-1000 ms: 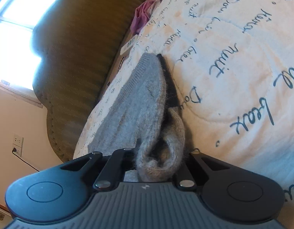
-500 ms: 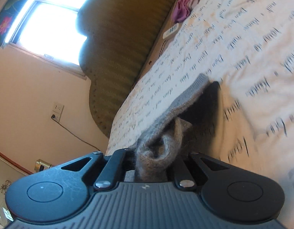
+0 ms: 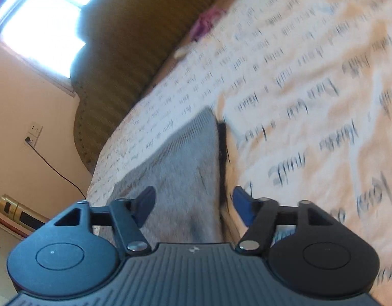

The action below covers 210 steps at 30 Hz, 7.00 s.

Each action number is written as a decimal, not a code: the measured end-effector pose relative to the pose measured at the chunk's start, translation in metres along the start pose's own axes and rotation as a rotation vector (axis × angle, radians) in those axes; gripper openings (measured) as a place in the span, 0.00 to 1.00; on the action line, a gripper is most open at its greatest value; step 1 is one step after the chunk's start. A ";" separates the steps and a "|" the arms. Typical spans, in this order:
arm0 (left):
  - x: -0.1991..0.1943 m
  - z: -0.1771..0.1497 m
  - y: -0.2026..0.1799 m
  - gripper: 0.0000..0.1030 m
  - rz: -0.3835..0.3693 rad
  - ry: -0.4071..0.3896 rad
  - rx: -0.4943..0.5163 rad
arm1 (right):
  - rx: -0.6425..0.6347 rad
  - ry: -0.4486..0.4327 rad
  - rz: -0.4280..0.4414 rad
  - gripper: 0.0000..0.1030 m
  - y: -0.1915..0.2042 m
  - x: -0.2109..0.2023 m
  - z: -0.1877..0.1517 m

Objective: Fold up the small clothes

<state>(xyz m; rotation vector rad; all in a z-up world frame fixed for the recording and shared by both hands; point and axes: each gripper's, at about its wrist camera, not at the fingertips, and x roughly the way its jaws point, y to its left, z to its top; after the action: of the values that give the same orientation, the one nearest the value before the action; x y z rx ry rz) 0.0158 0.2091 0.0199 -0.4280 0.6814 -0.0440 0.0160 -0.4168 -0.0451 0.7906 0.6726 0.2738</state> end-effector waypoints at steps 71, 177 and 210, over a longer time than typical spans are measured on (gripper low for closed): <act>0.169 -0.054 -0.129 0.71 0.147 -0.013 0.528 | -0.594 0.033 -0.274 0.69 0.090 0.181 -0.026; 0.008 -0.144 -0.140 0.07 0.093 -0.100 0.553 | -0.175 0.589 0.260 0.86 0.186 0.262 -0.050; 0.036 -0.113 0.019 0.25 0.027 0.022 -0.489 | -0.301 0.626 0.162 0.86 0.234 0.310 -0.049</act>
<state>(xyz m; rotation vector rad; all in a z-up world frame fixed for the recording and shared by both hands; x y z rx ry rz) -0.0282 0.1786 -0.0881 -0.8887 0.7182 0.1476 0.2245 -0.0853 -0.0399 0.4628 1.1232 0.7710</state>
